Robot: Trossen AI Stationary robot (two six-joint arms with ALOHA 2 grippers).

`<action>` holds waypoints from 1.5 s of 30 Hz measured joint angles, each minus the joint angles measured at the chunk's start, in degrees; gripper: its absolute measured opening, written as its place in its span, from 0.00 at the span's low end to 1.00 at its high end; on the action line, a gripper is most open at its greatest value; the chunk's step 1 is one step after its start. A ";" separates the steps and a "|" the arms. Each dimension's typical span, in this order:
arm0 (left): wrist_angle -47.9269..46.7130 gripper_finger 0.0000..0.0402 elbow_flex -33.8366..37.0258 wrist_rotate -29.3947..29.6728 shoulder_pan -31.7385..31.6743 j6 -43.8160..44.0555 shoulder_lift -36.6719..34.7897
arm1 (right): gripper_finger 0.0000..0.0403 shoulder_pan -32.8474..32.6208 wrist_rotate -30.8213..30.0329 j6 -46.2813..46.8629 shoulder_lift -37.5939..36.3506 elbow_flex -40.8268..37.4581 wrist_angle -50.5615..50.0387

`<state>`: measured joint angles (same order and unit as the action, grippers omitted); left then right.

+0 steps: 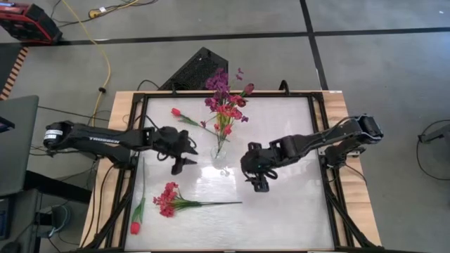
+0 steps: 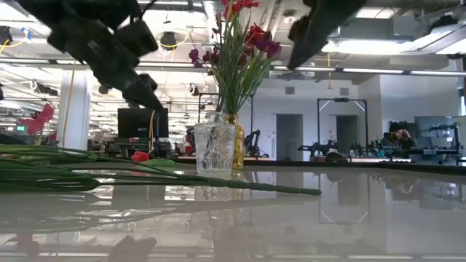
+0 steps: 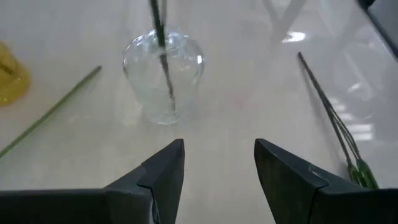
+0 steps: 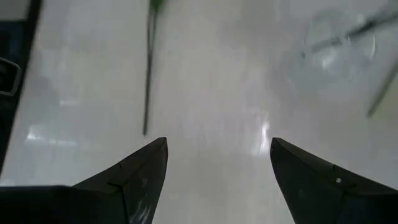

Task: Sort flowers into vase by color
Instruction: Put the red flowers into the transparent vase

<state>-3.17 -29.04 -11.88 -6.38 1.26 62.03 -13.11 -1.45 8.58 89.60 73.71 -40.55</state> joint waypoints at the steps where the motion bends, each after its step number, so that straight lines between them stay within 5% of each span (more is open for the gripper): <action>1: -1.87 0.46 -0.94 2.52 1.77 0.39 -0.37 | 0.77 -0.50 0.00 -0.74 0.02 0.00 1.46; 8: -7.45 0.45 -3.27 16.81 11.15 2.18 -1.38 | 0.77 -3.93 2.39 -4.63 5.81 0.04 14.86; 20: 4.02 0.45 1.32 17.82 21.56 4.61 -0.99 | 0.77 -9.93 -0.43 3.71 23.50 2.43 23.45; 29: 9.98 0.45 1.41 19.46 26.84 4.01 -1.02 | 0.75 -12.04 -8.41 10.46 30.99 3.50 26.61; 34: 10.60 0.45 1.42 20.31 29.88 5.37 -0.99 | 0.59 -13.79 -9.78 13.06 32.96 3.58 26.39; 41: 10.70 0.45 1.42 27.78 35.00 7.03 -0.99 | 0.07 -15.60 -12.47 16.88 30.85 3.40 25.07; 45: 11.68 0.45 1.42 33.09 36.98 6.99 -0.99 | 0.09 -16.73 -9.73 16.62 28.56 3.02 24.77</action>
<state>8.51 -27.62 21.21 30.60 8.25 61.04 -29.84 -11.18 25.20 118.17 76.73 -15.77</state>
